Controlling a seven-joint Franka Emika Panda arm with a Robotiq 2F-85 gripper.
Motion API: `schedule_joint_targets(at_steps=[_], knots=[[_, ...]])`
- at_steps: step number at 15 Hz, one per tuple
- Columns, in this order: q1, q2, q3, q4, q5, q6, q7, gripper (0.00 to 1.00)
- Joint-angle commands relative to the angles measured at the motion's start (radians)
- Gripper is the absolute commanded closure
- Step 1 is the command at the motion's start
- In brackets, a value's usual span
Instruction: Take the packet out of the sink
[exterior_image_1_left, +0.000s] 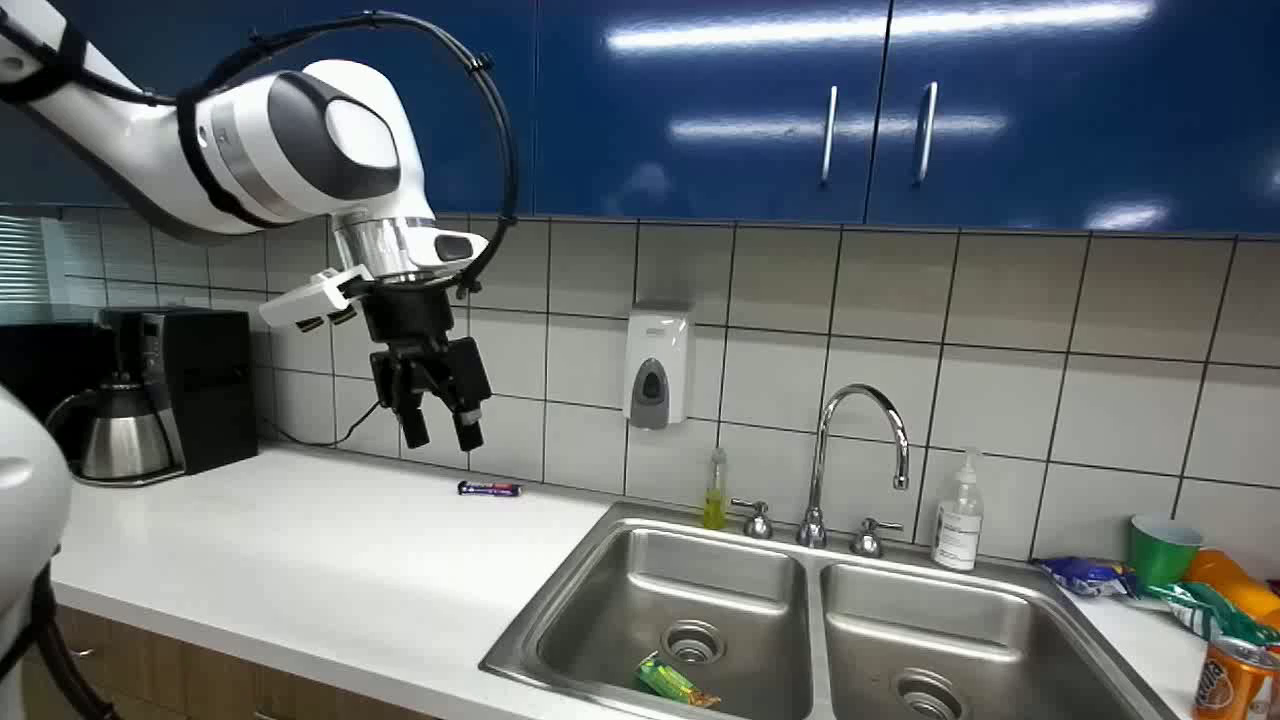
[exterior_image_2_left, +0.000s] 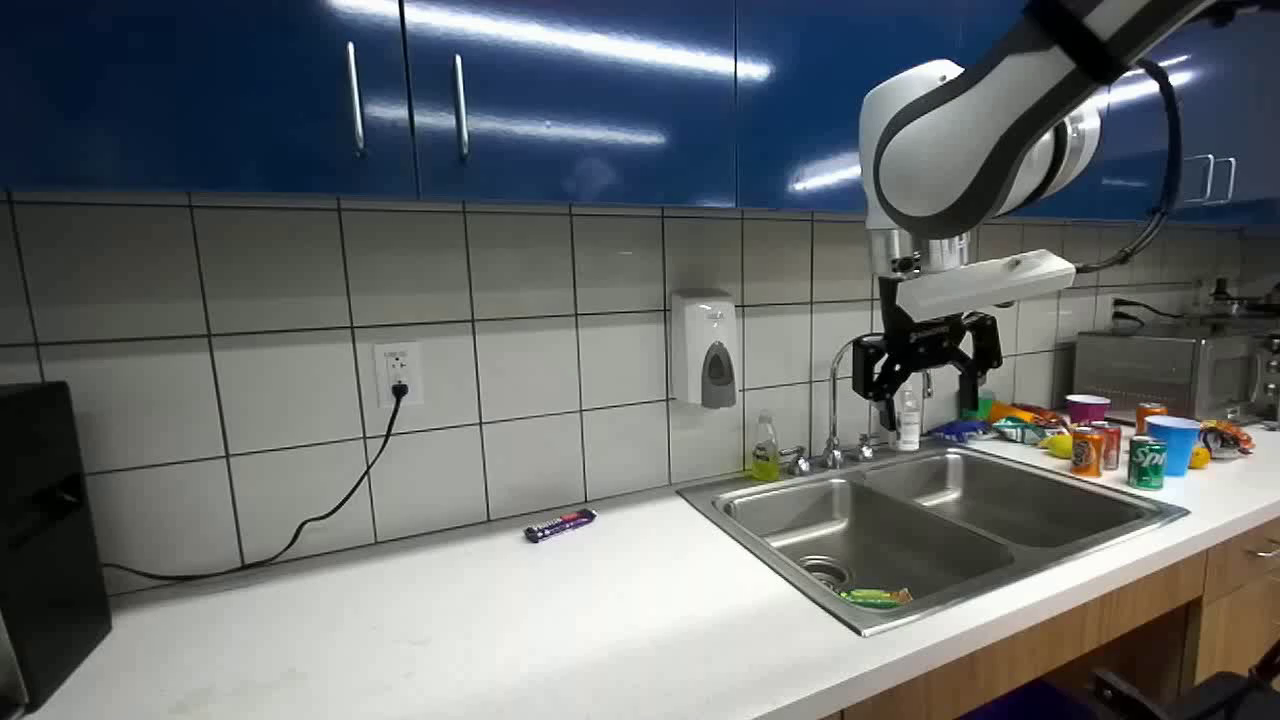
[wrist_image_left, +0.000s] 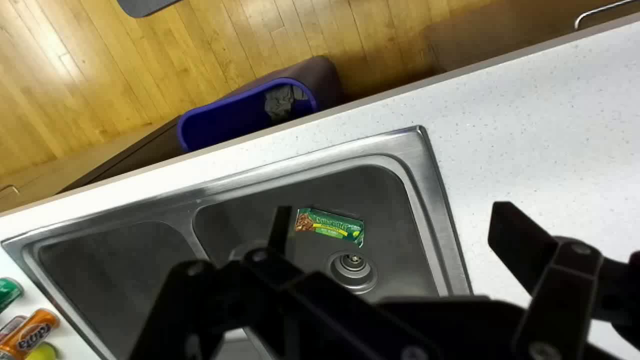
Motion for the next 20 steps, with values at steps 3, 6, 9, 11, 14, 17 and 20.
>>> schedule_joint_targets(at_steps=[3, 6, 9, 11, 14, 17, 20], knots=[[0.008, 0.002, -0.009, 0.002, -0.006, -0.004, 0.004, 0.0], [0.008, 0.002, -0.009, 0.002, -0.006, -0.004, 0.004, 0.0], [0.008, 0.002, -0.009, 0.002, -0.006, -0.004, 0.004, 0.0], [0.008, 0.002, -0.009, 0.002, -0.006, -0.004, 0.004, 0.0], [0.013, 0.034, -0.026, 0.006, 0.002, 0.008, -0.022, 0.0], [0.003, 0.107, -0.055, 0.013, -0.005, 0.054, -0.044, 0.0], [-0.008, 0.185, -0.081, 0.018, -0.011, 0.132, -0.05, 0.0]])
